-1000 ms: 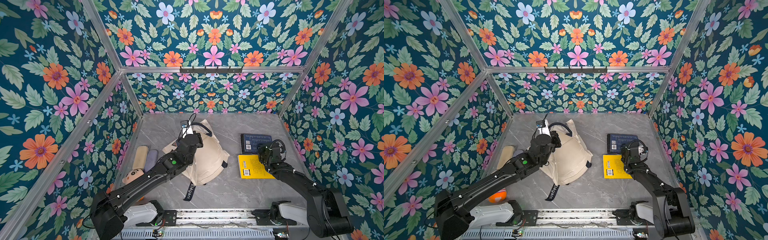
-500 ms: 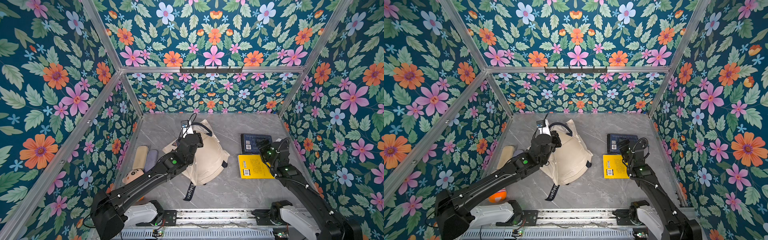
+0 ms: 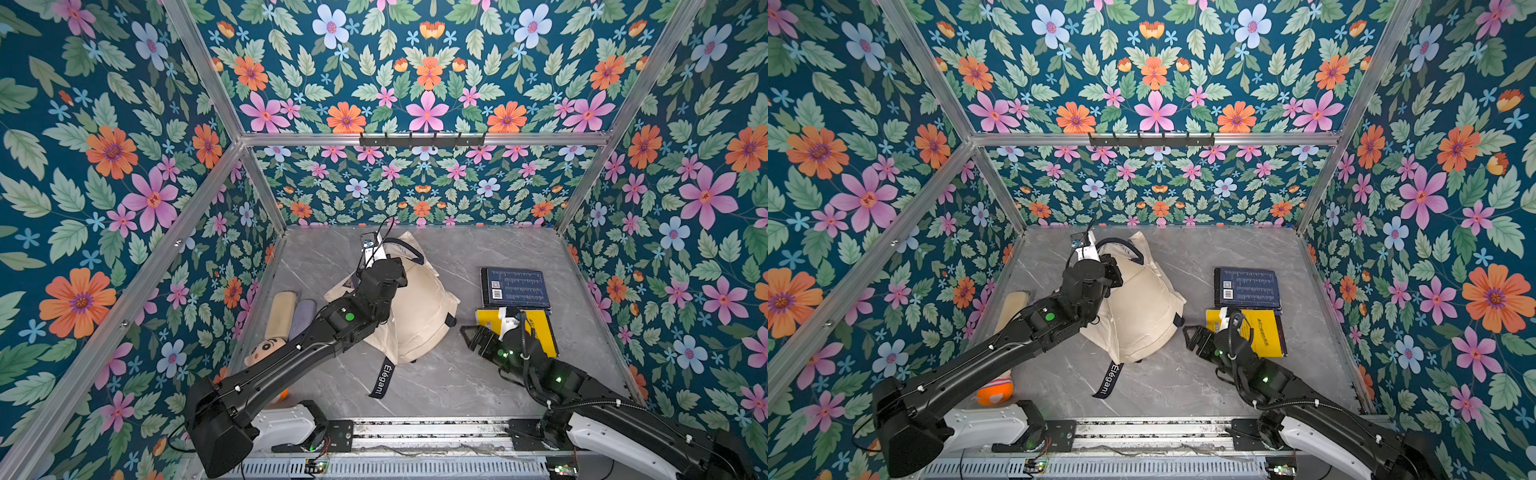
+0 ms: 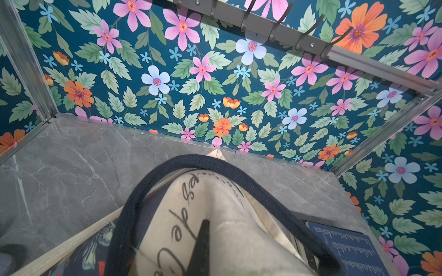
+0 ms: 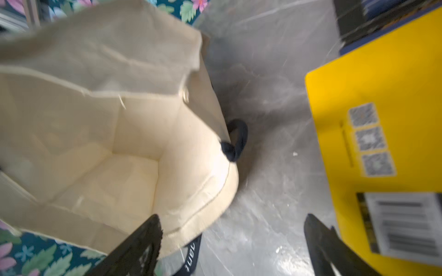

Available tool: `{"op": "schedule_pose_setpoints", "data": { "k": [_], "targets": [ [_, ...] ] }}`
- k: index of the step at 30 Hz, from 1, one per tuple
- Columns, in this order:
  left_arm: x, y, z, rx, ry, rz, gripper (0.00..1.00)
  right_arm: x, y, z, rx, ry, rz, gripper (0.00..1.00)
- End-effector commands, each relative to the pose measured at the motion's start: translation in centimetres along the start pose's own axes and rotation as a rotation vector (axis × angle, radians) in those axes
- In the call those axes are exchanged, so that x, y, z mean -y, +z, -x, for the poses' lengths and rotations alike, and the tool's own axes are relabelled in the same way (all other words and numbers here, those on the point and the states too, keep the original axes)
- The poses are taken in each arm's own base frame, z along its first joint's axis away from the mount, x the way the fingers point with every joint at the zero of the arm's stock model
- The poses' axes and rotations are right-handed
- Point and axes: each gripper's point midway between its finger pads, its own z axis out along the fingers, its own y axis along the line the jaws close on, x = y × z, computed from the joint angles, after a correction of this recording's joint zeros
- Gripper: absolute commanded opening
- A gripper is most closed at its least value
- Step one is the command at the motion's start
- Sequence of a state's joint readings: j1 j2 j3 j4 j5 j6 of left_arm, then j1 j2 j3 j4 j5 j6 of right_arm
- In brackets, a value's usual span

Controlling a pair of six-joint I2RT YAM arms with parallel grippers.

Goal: Take out the books from the canvas bag
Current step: Place the book on the book, then adjust the canvas bag at the center of the board.

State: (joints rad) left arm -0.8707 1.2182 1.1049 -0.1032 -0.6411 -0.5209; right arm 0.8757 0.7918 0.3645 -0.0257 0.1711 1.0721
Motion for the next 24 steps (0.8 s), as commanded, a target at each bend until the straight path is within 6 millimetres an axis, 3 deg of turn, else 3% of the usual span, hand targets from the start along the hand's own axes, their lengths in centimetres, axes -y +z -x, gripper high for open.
{"op": "schedule_pose_setpoints", "data": {
  "k": [1,4,9,13,19,24],
  "targets": [
    [-0.5,-0.4,0.6,0.013,-0.043,0.019,0.00,-1.3,0.9,-0.3,0.038,-0.025,0.041,0.91],
    [-0.8,-0.6,0.6,0.009,-0.049,0.024,0.00,-1.9,2.3,-1.3,0.025,-0.024,0.106,0.89],
    [-0.6,-1.0,1.1,0.004,-0.081,0.012,0.00,-3.0,3.7,-1.3,0.029,-0.091,0.123,0.89],
    [-0.3,-1.1,1.5,0.002,-0.105,0.002,0.00,-3.0,4.8,-1.0,0.055,-0.084,0.111,0.86],
    [0.2,-1.0,1.8,0.001,-0.119,-0.009,0.00,-2.7,7.2,-2.2,0.010,-0.073,0.081,0.84],
    [0.9,-0.9,2.1,-0.007,-0.145,-0.033,0.00,-4.2,9.4,-2.5,0.030,-0.068,0.158,0.74]
  ]
}}
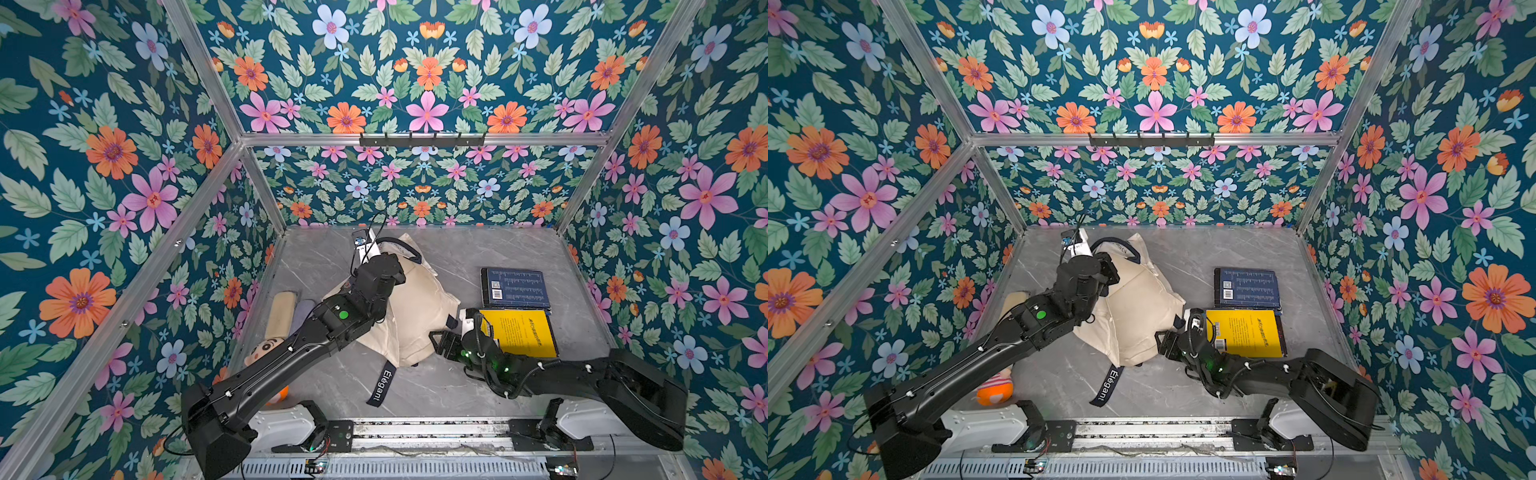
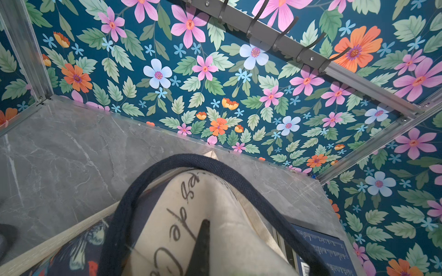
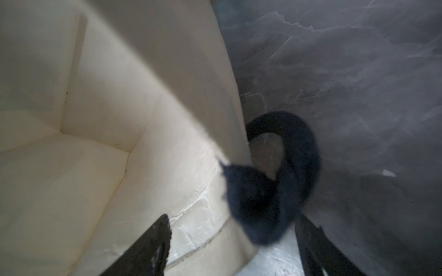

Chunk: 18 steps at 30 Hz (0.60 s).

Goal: Take out the books from the canvas bag
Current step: Adjust the canvas bag at the center of the board.

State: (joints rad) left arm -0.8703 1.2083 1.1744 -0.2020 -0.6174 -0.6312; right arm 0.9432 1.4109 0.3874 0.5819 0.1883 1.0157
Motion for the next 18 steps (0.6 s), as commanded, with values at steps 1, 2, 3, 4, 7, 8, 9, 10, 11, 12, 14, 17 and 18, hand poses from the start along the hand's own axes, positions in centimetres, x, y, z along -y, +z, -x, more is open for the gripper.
{"op": "schedule_pose_setpoints", "data": {
  "k": [1,2,3,4,7,8,9,10,11,12,14,17,18],
  "targets": [
    [0.7,0.0,0.7,0.015,-0.049,-0.025,0.00,-3.6,1.1,1.3,0.054,0.003,0.139,0.71],
    [0.8,0.0,0.7,0.014,-0.050,-0.027,0.00,-3.9,1.6,1.2,0.047,-0.006,0.147,0.67],
    [0.7,0.0,0.7,0.014,-0.053,-0.026,0.00,-4.0,2.0,1.1,0.044,-0.010,0.138,0.63],
    [0.7,0.0,0.7,0.014,-0.055,-0.026,0.00,-4.2,2.4,1.0,0.036,-0.014,0.141,0.59],
    [0.7,-0.1,0.7,0.016,-0.058,-0.026,0.00,-4.3,2.9,0.9,0.033,-0.021,0.141,0.47],
    [0.6,-0.1,0.7,0.017,-0.059,-0.028,0.00,-4.2,3.0,1.0,0.036,-0.022,0.135,0.42],
    [0.6,-0.1,0.6,0.016,-0.060,-0.028,0.00,-3.9,3.1,1.0,0.041,-0.023,0.121,0.34],
    [0.6,-0.1,0.6,0.015,-0.062,-0.029,0.00,-3.7,3.1,1.2,0.051,-0.022,0.113,0.30],
    [0.6,-0.1,0.6,0.015,-0.064,-0.030,0.00,-3.6,3.1,1.2,0.054,-0.024,0.109,0.27],
    [0.6,-0.1,0.5,0.014,-0.064,-0.033,0.00,-3.5,3.1,1.3,0.060,-0.024,0.103,0.25],
    [0.6,-0.1,0.6,0.017,-0.069,-0.035,0.00,-3.3,3.2,1.2,0.062,-0.027,0.096,0.18],
    [0.5,-0.1,0.6,0.019,-0.066,-0.031,0.00,-3.2,3.2,1.2,0.064,-0.026,0.102,0.09],
    [0.5,-0.2,0.6,0.021,-0.066,-0.029,0.00,-3.2,3.2,1.2,0.065,-0.025,0.104,0.05]
  ]
}}
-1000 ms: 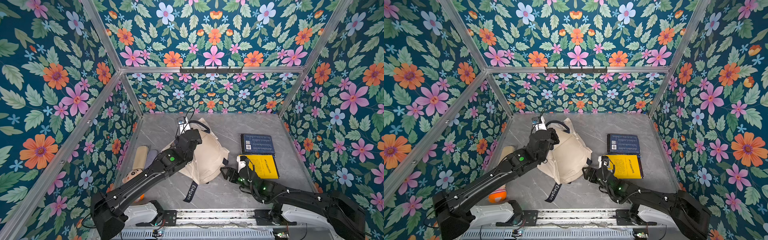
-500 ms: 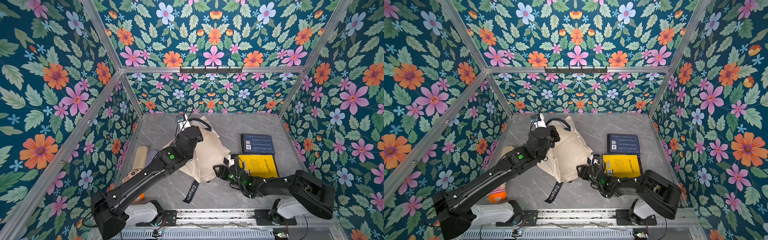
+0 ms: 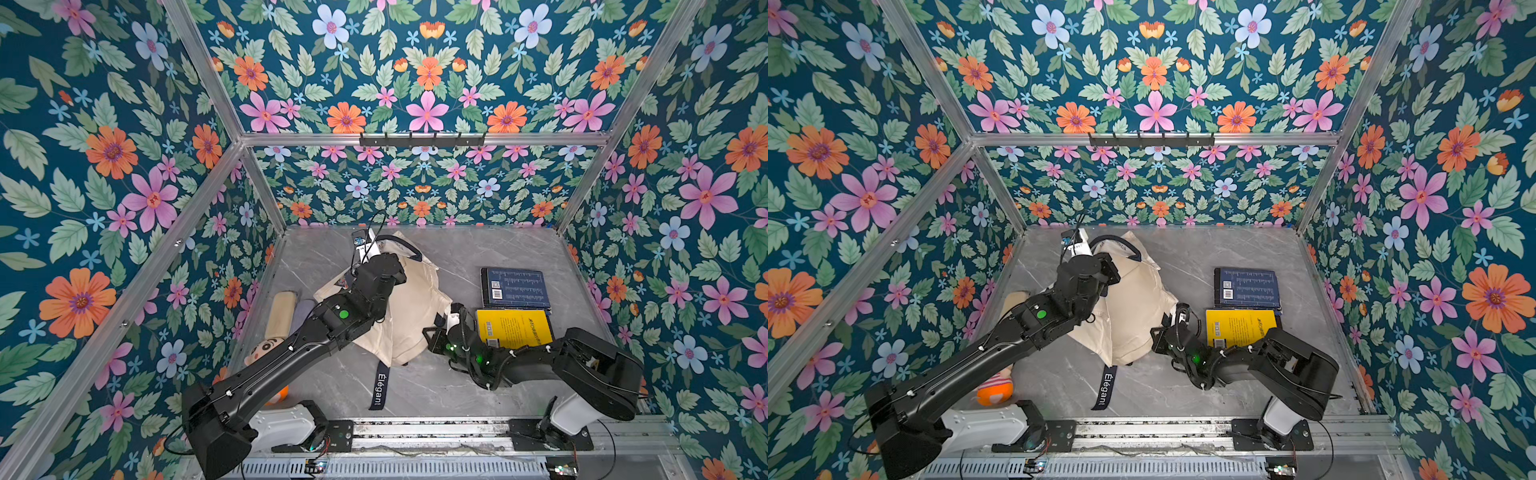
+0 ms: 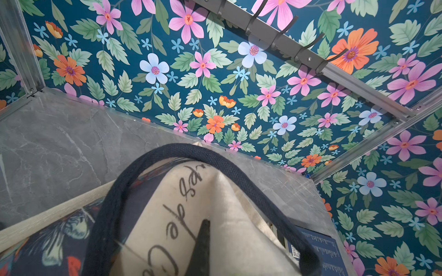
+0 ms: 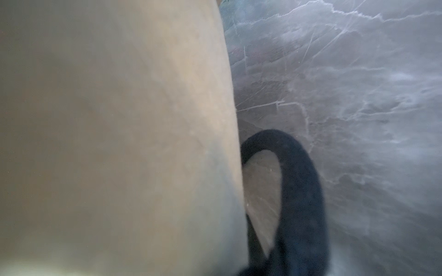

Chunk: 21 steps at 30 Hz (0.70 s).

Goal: Take out the books from the canvas bag
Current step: Adjust the canvas bag at the center of the board.

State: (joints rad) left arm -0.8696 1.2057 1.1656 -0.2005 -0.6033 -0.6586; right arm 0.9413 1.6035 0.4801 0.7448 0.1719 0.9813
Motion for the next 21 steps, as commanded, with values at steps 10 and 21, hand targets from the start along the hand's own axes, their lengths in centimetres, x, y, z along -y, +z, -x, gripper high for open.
{"op": "schedule_pose_setpoints", "data": {
  "k": [10,21],
  "targets": [
    [0.1,-0.1,0.9,0.045,-0.024,-0.007,0.00,-0.6,-0.6,1.3,0.072,0.012,0.034,0.00],
    [-1.0,0.9,1.9,0.086,0.077,0.042,0.28,-1.0,-3.6,4.1,0.069,-0.029,-0.012,0.00]
  ]
}}
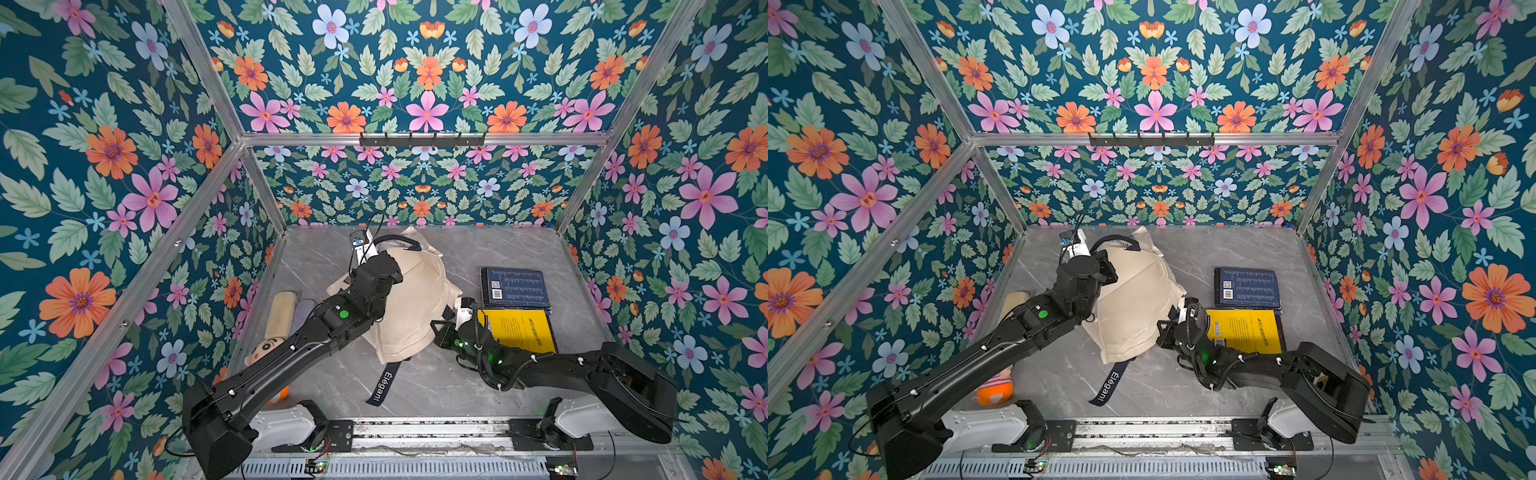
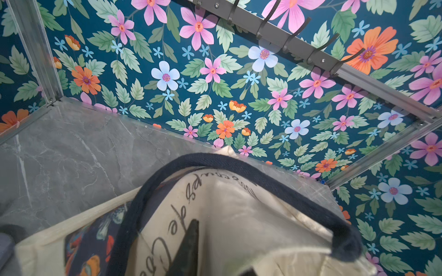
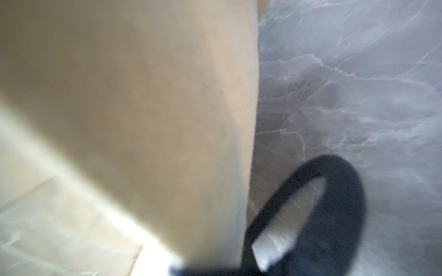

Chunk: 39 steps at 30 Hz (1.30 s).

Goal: Take out the books from the canvas bag
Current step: Adjust the canvas bag at the center of the board.

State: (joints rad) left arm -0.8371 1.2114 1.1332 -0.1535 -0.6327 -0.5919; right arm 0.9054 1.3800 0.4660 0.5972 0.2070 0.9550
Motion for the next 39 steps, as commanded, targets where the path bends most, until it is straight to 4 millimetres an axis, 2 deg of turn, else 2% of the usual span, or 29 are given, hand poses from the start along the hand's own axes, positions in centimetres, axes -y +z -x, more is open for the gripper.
{"op": "schedule_pose_setpoints", "data": {
  "k": [1,2,4,6,12,13,15,20,28,34,35,37,39],
  "targets": [
    [0.4,0.0,2.1,0.062,0.033,-0.003,0.30,0.1,-0.3,0.6,-0.028,-0.036,-0.009,0.00],
    [0.4,0.0,2.6,0.072,0.043,0.001,0.36,-0.3,-0.3,0.9,-0.044,-0.044,0.000,0.00],
    [0.4,-0.2,3.8,0.097,0.059,0.001,0.38,-1.2,-0.3,1.7,-0.071,-0.061,0.009,0.00],
    [0.5,-0.5,5.2,0.124,0.072,0.003,0.45,-2.3,-0.3,2.5,-0.080,-0.094,0.024,0.00],
    [-0.3,-3.0,9.1,0.214,0.060,0.012,0.82,-4.1,-0.4,5.0,-0.077,-0.133,0.023,0.00],
    [-0.6,-3.6,9.5,0.228,0.051,0.011,0.91,-3.9,-0.2,5.4,-0.084,-0.126,0.018,0.00],
    [-1.3,-4.3,9.8,0.242,0.039,0.010,1.00,-3.6,0.4,6.3,-0.107,-0.090,0.026,0.00],
    [-2.9,-5.3,9.2,0.231,0.033,0.035,1.00,-3.5,1.1,8.0,-0.150,-0.022,0.043,0.00],
    [-5.4,-6.8,8.6,0.232,0.036,0.077,1.00,-5.9,-0.5,11.2,-0.097,-0.082,0.020,0.00],
    [-6.2,-7.1,8.1,0.224,0.051,0.093,1.00,-5.5,0.1,11.3,-0.128,-0.095,-0.008,0.00],
    [-6.3,-7.1,8.0,0.223,0.051,0.096,1.00,-5.3,0.3,11.1,-0.135,-0.090,-0.013,0.04],
    [-6.5,-7.1,7.7,0.220,0.057,0.102,1.00,-5.2,0.5,10.9,-0.145,-0.088,-0.007,0.19],
    [-6.7,-7.1,7.4,0.214,0.063,0.106,1.00,-5.4,0.5,10.8,-0.149,-0.086,0.004,0.27]
  ]
}}
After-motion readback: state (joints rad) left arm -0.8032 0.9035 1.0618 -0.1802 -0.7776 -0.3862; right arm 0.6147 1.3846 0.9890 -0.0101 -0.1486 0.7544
